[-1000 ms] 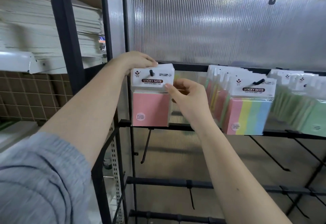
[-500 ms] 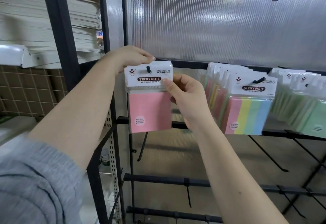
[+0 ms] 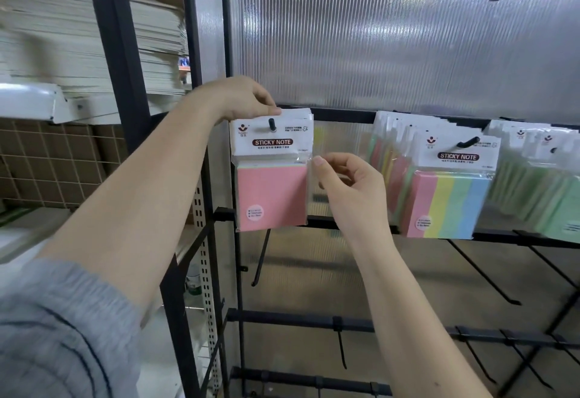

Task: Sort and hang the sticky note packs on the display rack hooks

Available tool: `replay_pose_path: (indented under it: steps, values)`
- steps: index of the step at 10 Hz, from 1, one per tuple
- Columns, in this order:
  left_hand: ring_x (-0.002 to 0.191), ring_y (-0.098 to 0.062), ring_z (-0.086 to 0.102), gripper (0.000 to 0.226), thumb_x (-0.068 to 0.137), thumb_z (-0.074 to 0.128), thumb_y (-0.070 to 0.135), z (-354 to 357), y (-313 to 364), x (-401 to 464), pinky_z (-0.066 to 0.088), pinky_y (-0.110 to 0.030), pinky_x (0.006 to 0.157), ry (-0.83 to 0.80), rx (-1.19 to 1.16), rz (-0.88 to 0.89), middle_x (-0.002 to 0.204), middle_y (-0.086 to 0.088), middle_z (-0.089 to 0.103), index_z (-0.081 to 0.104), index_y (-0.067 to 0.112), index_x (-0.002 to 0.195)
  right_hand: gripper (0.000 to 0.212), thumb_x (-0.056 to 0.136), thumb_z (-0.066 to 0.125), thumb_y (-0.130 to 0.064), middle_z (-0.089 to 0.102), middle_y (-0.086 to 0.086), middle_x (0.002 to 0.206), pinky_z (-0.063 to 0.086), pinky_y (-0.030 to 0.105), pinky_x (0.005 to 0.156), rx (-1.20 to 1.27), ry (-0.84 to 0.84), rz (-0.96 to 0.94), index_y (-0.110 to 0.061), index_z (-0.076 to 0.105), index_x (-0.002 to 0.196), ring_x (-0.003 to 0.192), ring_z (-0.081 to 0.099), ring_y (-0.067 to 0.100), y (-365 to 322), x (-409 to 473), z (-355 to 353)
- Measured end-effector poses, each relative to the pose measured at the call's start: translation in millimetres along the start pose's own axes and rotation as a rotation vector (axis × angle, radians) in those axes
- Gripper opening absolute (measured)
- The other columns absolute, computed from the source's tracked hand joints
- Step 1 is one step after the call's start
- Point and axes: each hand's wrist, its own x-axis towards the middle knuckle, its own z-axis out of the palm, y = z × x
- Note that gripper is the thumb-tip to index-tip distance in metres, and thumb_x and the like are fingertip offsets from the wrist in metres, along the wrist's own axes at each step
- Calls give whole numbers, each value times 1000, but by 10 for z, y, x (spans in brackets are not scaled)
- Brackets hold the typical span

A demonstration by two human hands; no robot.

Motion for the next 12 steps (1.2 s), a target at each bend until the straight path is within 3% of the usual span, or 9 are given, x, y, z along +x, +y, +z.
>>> replay_pose_path:
  steps: [2,4,6,7,8,9,10,11,12]
  values:
    - [93,-13,54,10,92,57,36,-61,-25,-83,41,-28,85,-52,-35,60,92,11,62,64,32,86,8,90,64,-27,66,-14,74,47,13,66,-9,3,-26,-24,68,83,69,59,-1,-11,-67,17]
    - [85,-16,53,13,92,58,36,-125,24,-167,40,-26,76,6,6,53,90,6,60,67,28,95,10,90,63,-26,63,-19,70,42,9,62,-121,60,-63,-29,64,80,67,57,-3,-45,-118,36]
    - [89,-13,57,18,94,53,27,-103,74,-425,43,-27,77,201,-71,103,97,3,65,71,22,94,11,93,57,-21,63,-16,75,38,6,59,-368,118,-89,-20,67,87,70,57,-2,-54,-258,-62]
    - [91,-11,56,22,96,49,25,-26,78,-614,36,-24,74,298,-89,120,98,6,64,71,21,98,16,94,55,-20,63,-9,79,36,6,59,-553,135,-90,-15,70,95,76,58,9,-52,-355,-147]
    - [87,-8,54,25,98,45,25,171,69,-846,36,-23,75,458,-207,68,100,6,62,69,18,105,19,94,53,-18,67,0,82,44,22,65,-667,116,-51,-10,70,92,81,62,19,-73,-443,-270]
    - [93,-10,56,28,99,41,26,419,59,-1060,40,-23,80,700,-324,27,105,2,64,65,18,111,21,95,52,-20,69,0,91,44,26,70,-711,99,-23,-12,71,97,87,62,20,-116,-531,-396]
    - [107,-13,54,32,100,37,26,610,76,-1197,35,-18,86,825,-314,-2,118,-1,61,61,17,120,21,95,52,-21,69,3,88,46,28,69,-717,104,0,-12,71,94,84,62,22,-159,-614,-540]
    - [129,-15,41,41,102,33,26,804,187,-1361,27,-15,97,768,-274,-58,142,-2,45,41,20,142,21,95,52,-22,68,3,82,42,27,64,-746,100,16,-10,70,91,83,62,23,-158,-698,-756]
    - [142,-17,22,48,103,29,25,1003,396,-1541,20,-28,112,637,-262,-133,156,-1,24,21,22,150,25,94,51,-21,70,11,96,48,31,76,-787,56,94,-3,67,98,95,63,28,-190,-805,-1031]
